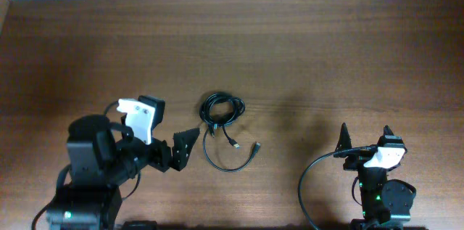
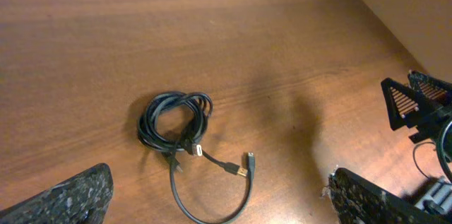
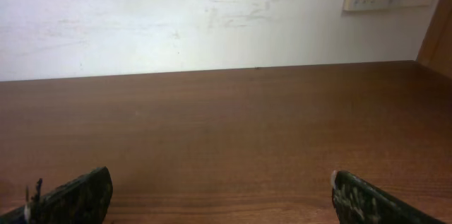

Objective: Untangle cables
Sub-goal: 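Reach the left gripper forward to the black cable bundle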

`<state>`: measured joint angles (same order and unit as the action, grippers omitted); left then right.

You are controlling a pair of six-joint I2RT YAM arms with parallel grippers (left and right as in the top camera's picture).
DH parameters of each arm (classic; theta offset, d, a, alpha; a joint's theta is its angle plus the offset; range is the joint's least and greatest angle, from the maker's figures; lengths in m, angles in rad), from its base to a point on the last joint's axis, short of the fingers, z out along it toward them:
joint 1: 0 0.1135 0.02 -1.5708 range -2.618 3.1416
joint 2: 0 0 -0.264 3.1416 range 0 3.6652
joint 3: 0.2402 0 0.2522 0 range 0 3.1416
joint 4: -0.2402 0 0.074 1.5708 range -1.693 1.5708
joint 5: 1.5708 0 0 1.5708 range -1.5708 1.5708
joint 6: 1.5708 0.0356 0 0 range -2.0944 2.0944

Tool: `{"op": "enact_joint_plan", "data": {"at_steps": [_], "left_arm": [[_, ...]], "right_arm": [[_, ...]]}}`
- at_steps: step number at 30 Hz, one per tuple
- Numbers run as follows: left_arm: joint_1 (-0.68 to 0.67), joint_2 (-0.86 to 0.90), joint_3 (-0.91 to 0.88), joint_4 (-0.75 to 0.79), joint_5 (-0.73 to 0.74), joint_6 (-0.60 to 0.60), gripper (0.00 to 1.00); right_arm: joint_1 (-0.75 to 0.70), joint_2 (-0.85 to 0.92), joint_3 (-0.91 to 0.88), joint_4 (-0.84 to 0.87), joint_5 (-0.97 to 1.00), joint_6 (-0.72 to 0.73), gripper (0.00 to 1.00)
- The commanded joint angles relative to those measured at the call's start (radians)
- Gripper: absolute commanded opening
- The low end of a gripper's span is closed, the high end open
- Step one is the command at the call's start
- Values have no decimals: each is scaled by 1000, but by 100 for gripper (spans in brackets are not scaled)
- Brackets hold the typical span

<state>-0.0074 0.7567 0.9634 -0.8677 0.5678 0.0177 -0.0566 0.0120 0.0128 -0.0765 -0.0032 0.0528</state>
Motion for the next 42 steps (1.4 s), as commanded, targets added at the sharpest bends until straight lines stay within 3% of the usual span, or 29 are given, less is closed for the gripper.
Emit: {"op": "enact_joint_plan", "data": {"at_steps": [1, 12, 18, 24, 31, 36, 39, 42], "left_arm": [[-3, 61, 14, 2, 39, -3, 99], [-3, 369, 14, 8, 39, -8, 99], [-3, 518, 14, 63, 27, -90, 99], [-92, 615, 14, 183, -201, -299, 99], [-278, 764, 14, 258, -558, -662, 95], [-288, 892, 14, 291, -583, -815, 87], [-289, 966, 14, 335, -546, -870, 68], [-294, 1009, 14, 372, -479, -870, 64]], "right_arm": [[-5, -2, -7, -3, 8, 3, 99], [-5, -2, -7, -3, 8, 3, 98], [-5, -2, -7, -3, 8, 3, 98], [-5, -2, -7, -3, 8, 3, 98], [-5, -2, -7, -3, 8, 3, 98], [-5, -2, -7, -3, 8, 3, 98], [-5, -2, -7, -3, 8, 3, 98], [-5, -2, -7, -3, 8, 3, 99]]}}
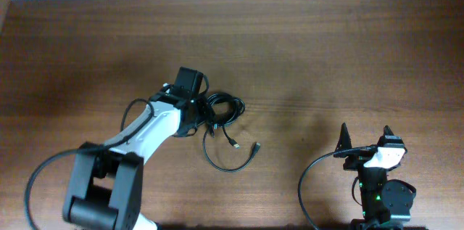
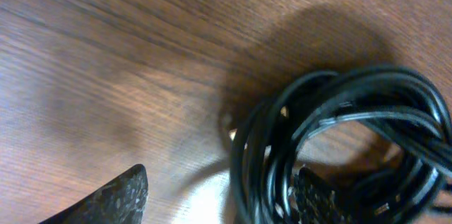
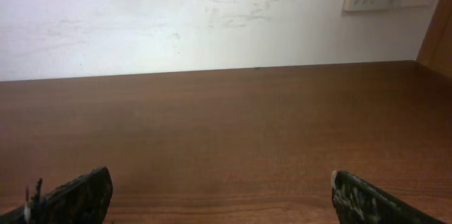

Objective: Untangle cables
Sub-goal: 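Reach the left gripper forward to the black cable bundle, then close the left gripper on the coiled black cable loops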

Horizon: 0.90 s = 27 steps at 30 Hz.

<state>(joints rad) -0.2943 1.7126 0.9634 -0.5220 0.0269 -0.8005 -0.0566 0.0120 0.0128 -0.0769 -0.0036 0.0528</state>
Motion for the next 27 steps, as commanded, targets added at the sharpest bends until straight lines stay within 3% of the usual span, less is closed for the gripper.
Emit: {"op": "enact_joint_plan", "data": {"at_steps": [1, 4, 5, 6, 10, 14, 21, 27], "left_arm": [[-11, 63, 14, 32, 66, -51, 62], [-32, 103, 14, 32, 63, -51, 34], [-39, 112, 14, 28, 63, -51, 4], [-41, 111, 14, 23, 63, -51, 0], [-40, 92, 14, 10, 67, 11, 0], [-40, -44, 21, -55, 66, 151, 0], [-40, -350, 21, -190, 62, 170, 0], [-40, -495, 21, -276, 62, 171, 0]], "right_arm": [[-5, -2, -7, -3, 8, 3, 98], [-5, -2, -7, -3, 9, 3, 98], [-5, -2, -7, -3, 9, 3, 98], [-5, -2, -7, -3, 9, 3, 98], [-5, -2, -7, -3, 9, 3, 98], [-5, -2, -7, -3, 9, 3, 98], [-5, -2, -7, -3, 9, 3, 98], [-5, -2, -7, -3, 9, 3, 98]]}}
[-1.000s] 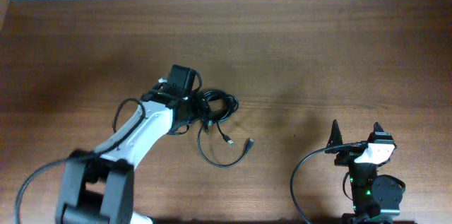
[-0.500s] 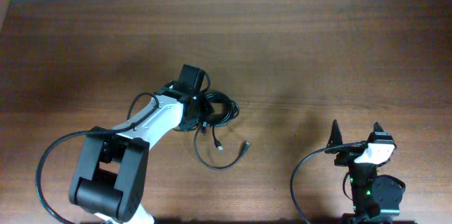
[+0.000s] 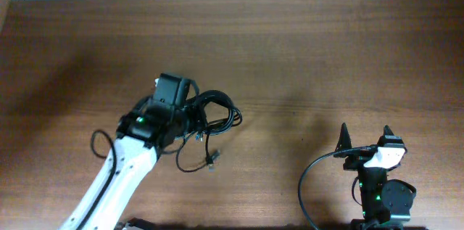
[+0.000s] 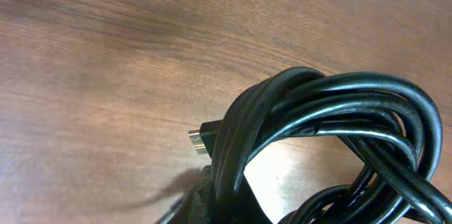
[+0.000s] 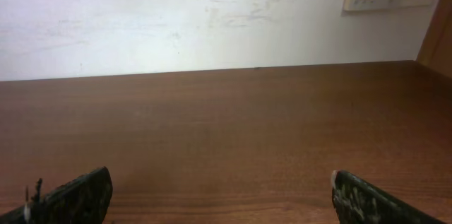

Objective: Untangle cables
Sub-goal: 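Close the left gripper on the coiled black cable loops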

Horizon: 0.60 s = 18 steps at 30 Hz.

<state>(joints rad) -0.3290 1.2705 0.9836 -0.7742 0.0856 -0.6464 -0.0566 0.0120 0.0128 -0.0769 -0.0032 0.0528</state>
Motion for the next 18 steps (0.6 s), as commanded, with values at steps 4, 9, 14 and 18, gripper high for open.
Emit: {"op": "enact_joint_plan", "data": {"at_steps": [4, 9, 14, 18], "left_arm": [[-7, -62, 1, -68, 6, 166, 0], [-34, -61, -1, -158, 45, 313, 0], [-107, -61, -19, -153, 158, 459, 0], [-155, -57, -67, -114, 159, 458, 0]], "right_arm": [[-5, -2, -7, -3, 8, 3, 99], [-5, -2, -7, -3, 8, 3, 98], [-5, -2, -7, -3, 8, 3, 98], [-5, -2, -7, -3, 8, 3, 99]]}}
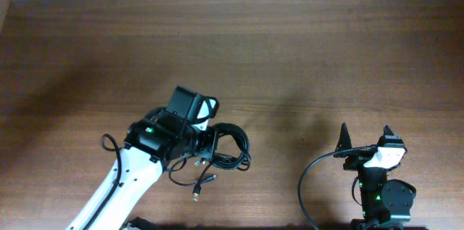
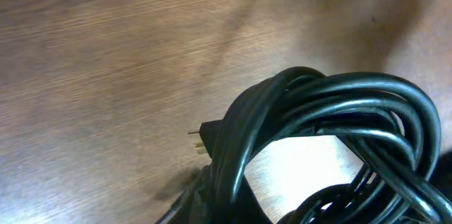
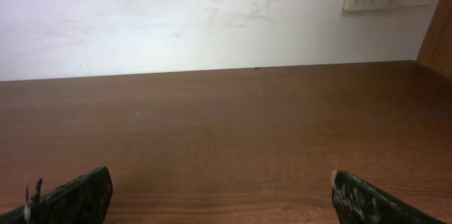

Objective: Untangle cables
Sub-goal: 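Close the left gripper on the coiled black cable loops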

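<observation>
A tangled bundle of black cables (image 1: 228, 146) hangs from my left gripper (image 1: 205, 145), which is shut on it at the front middle of the brown table (image 1: 304, 48). Loose ends with plugs (image 1: 197, 192) dangle below toward the front edge. In the left wrist view the black cable loops (image 2: 325, 139) fill the frame right at the jaws, with a small plug (image 2: 201, 139) sticking out. My right gripper (image 1: 365, 141) rests open at the front right, far from the cables, its fingertips (image 3: 78, 196) framing bare table.
A white wall (image 3: 176, 19) stands behind the table's far edge, with a thermostat panel at its upper right. The right arm's own black cable (image 1: 308, 179) curves beside its base.
My left gripper, still shut on the cable bundle, has moved right and toward the front edge. The loose ends now hang lower and further front. The right arm has not moved.
My left gripper stood open at the front left, away from the coiled cables lying mid-table. Then it was down at the coil's left side, open around the strands. Later it was shut on the bundle with the ends trailing, and now it holds it further front-right.
</observation>
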`<state>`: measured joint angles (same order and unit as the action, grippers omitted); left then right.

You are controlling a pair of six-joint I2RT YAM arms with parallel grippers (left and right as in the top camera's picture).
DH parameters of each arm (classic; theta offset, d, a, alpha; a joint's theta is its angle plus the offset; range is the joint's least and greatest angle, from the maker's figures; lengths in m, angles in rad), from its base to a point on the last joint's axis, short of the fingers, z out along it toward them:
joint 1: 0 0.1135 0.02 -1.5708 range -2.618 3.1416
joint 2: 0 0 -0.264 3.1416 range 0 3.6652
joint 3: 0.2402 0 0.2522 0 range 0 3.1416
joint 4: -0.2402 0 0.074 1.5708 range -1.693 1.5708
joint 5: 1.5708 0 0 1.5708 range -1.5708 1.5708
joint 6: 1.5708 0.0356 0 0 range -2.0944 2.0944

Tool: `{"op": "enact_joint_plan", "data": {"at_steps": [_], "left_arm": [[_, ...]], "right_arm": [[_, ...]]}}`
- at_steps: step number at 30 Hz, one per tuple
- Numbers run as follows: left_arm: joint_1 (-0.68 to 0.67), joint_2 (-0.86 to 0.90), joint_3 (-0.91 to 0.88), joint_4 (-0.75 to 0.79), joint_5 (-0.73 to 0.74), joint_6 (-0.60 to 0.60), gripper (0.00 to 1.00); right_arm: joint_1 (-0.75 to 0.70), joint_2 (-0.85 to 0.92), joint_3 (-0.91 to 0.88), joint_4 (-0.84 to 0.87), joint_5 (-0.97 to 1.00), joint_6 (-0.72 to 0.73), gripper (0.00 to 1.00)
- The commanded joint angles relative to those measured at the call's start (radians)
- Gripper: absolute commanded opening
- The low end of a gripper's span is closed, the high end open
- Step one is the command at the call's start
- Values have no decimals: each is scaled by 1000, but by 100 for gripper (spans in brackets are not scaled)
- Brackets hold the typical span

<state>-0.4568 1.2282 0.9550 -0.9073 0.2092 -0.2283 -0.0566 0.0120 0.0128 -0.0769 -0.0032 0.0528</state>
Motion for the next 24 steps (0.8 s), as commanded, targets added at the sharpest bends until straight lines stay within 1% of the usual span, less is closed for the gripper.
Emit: {"op": "enact_joint_plan", "data": {"at_steps": [1, 3, 7, 13, 24], "left_arm": [[-35, -14, -47, 21, 35, 40, 0], [-47, -14, -65, 26, 39, 34, 0], [-60, -14, -102, 47, 39, -71, 0], [-60, -13, -108, 61, 38, -143, 0], [-60, -13, -108, 117, 37, -150, 0]], "right_arm": [[-5, -2, -7, -3, 8, 3, 99], [-5, -2, -7, -3, 8, 3, 99], [-5, -2, -7, -3, 8, 3, 98], [-5, -2, -7, -3, 8, 3, 98], [-5, -2, -7, -3, 8, 3, 98]]}}
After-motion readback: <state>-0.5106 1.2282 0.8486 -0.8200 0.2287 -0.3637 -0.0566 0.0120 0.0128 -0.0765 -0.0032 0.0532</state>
